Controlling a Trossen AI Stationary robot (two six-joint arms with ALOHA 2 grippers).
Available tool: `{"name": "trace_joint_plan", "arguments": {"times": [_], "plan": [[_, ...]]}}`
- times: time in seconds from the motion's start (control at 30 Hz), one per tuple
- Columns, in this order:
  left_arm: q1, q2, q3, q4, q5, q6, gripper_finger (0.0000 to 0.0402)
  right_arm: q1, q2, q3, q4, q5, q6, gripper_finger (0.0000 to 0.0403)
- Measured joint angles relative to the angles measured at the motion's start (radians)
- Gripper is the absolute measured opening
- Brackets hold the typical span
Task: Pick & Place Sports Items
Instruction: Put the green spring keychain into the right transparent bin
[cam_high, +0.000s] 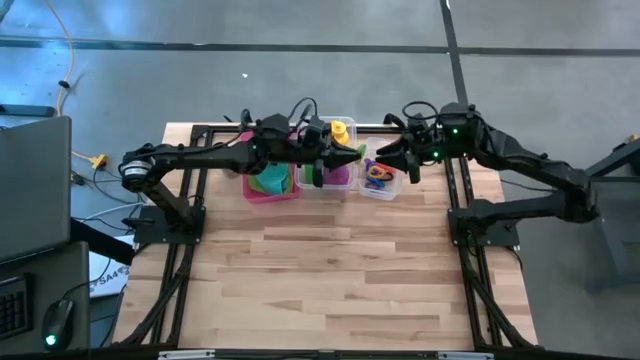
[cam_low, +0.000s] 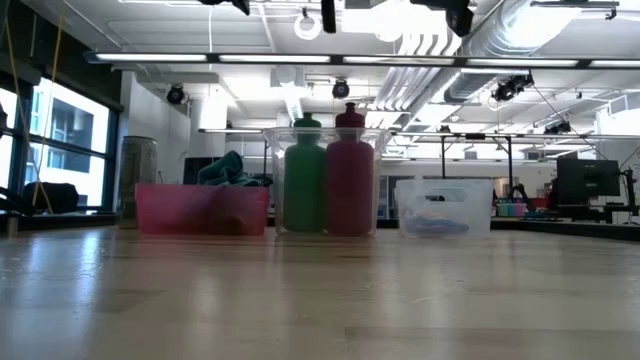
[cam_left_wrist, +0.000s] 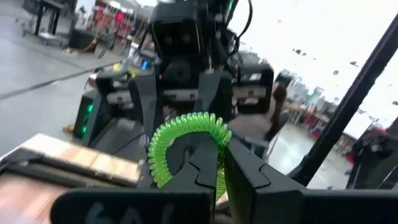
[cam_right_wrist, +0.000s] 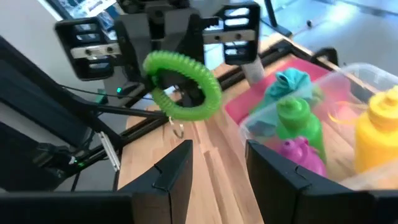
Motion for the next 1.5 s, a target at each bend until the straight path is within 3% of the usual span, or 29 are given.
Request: {"name": "trace_joint_plan", "arguments": {"times": [0.57,1.0,1.17,1.5], "plan": [[-0.009,0.001,0.0,0.043,0.051,-0.065,0.001,0.118,0.014,0.0,0.171,0.12,-0.008,0.0139],[-0.032,0.001,0.0,0.05,0.109,-0.1,0.001,0.195,0.115,0.0,0.256,0.122,-0.002,0.0139],[-0.032,0.001,0.0,0.05,0.162,-0.134,0.001,0.203,0.118,0.0,0.255,0.122,-0.001,0.0139],[-0.011,0.001,-0.001,0.041,0.164,-0.134,0.001,0.202,0.109,0.0,0.245,0.121,0.0,0.0139]]}}
